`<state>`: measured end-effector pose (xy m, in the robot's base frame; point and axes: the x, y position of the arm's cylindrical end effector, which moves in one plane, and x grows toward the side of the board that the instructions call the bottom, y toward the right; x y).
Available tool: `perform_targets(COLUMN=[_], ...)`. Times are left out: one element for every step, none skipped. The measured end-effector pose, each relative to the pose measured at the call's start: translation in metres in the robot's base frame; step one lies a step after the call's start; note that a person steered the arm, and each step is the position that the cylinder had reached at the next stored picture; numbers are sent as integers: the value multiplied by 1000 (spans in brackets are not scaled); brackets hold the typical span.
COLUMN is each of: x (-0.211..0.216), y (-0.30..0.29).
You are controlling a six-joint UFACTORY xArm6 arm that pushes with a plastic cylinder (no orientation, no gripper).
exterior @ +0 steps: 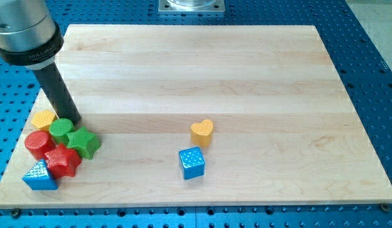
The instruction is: Move the green circle to the top right side of the green star
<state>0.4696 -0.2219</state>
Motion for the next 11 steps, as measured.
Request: perform_targets(x=[0, -23, -62, -54, -35, 17, 54, 52, 23, 6, 11], y=[0, 0, -20, -81, -83, -82, -77, -45, 12, 44, 22])
